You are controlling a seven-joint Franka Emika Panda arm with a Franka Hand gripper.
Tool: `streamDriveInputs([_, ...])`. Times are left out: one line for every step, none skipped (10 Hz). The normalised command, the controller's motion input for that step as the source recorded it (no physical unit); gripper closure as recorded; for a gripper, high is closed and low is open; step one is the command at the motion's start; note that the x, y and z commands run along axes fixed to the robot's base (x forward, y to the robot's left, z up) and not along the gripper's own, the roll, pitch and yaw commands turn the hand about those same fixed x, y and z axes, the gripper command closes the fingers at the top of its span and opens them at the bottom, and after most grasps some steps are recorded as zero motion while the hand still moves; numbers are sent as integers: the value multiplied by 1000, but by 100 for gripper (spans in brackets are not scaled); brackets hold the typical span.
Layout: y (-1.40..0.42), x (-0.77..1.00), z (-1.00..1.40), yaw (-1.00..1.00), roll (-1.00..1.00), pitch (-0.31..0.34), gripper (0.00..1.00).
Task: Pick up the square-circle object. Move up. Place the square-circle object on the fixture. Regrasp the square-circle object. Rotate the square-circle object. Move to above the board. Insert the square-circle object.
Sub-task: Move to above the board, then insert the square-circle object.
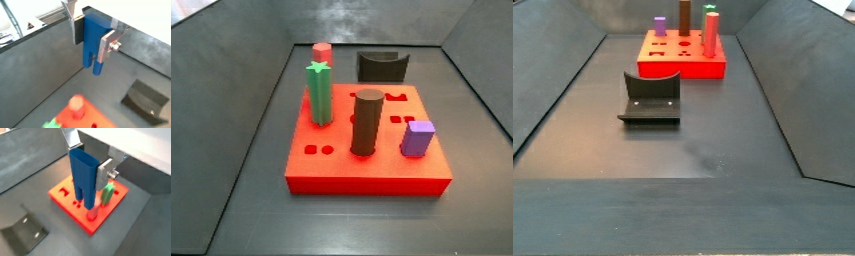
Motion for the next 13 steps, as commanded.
streamDriveInputs([-1000,268,240,16,0,122,100])
streamDriveInputs([-1000,287,248,9,5,128,100])
streamDriveInputs([-1000,302,245,11,-3,129,100])
streamDriveInputs([-855,285,214,14,8,132,100])
streamDriveInputs([-603,221,159,13,9,125,100])
streamDriveInputs([-320,142,89,12,16,113,100])
streamDriveInputs([-196,98,59,13,21,96,100])
streamDriveInputs([-860,-94,-634,397,133,-59,100])
streamDriveInputs([-823,-151,-563,449,149,-79,100])
streamDriveInputs([-814,-174,-551,451,151,-119,100])
streamDriveInputs([-840,-203,-537,411,150,-174,100])
streamDriveInputs([-997,-200,-520,260,144,-246,100])
streamDriveInputs([-717,0,-809,0,40,-206,100])
